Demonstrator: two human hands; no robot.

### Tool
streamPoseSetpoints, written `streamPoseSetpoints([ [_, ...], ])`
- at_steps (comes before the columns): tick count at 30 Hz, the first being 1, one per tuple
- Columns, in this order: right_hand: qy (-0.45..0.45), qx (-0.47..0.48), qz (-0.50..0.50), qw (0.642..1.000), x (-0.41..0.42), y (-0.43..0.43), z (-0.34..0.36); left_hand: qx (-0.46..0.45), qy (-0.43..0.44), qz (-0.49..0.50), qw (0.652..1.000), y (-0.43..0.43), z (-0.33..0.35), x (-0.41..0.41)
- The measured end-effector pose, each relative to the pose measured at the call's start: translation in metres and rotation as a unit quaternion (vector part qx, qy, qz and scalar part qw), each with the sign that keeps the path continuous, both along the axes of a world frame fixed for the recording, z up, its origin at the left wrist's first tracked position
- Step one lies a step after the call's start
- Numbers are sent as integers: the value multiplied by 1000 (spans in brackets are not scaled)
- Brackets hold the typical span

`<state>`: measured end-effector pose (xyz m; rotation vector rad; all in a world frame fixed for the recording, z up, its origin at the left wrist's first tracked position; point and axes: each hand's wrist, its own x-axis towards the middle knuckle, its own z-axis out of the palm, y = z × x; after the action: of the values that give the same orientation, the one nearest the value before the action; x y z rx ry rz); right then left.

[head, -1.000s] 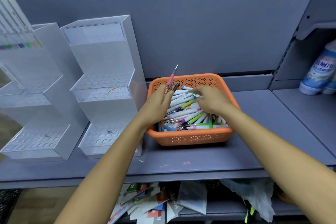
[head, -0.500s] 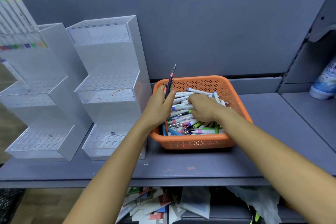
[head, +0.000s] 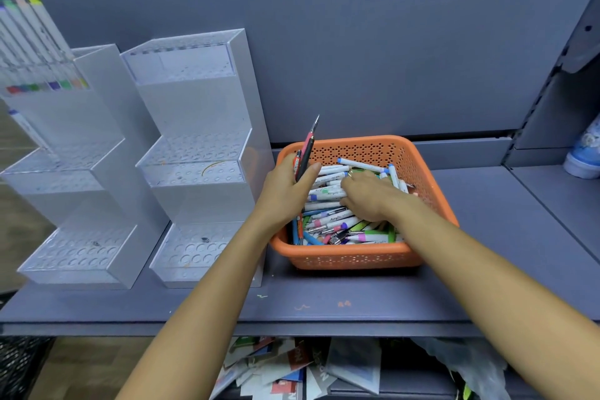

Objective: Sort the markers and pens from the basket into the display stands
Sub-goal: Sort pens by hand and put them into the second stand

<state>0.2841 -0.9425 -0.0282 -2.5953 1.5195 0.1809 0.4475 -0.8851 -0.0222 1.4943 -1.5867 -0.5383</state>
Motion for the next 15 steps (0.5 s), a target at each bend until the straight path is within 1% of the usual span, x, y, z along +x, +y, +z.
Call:
streamPoseSetpoints([
  [2,-32,-18,-14,999,-5,-1,0,6,-3,3,1000,0,0,0],
  [5,-58,-47,-27,997,-9,-1,2,-19,-15,13,1000,4,3,-2],
  [8,-81,-81,11,993,-7,4,4,-49,-42,15,998,9,4,-5],
  [10,-134,-84,42,987,-4,7,6,-76,-71,4,995,9,3,-5],
  [12,-205,-59,52,976,-3,11,10,-86,-114,-9,990,7,1,-6],
  [15,-296,-34,18,954,-5,12,16,-88,-201,-25,975,3,-2,-10],
])
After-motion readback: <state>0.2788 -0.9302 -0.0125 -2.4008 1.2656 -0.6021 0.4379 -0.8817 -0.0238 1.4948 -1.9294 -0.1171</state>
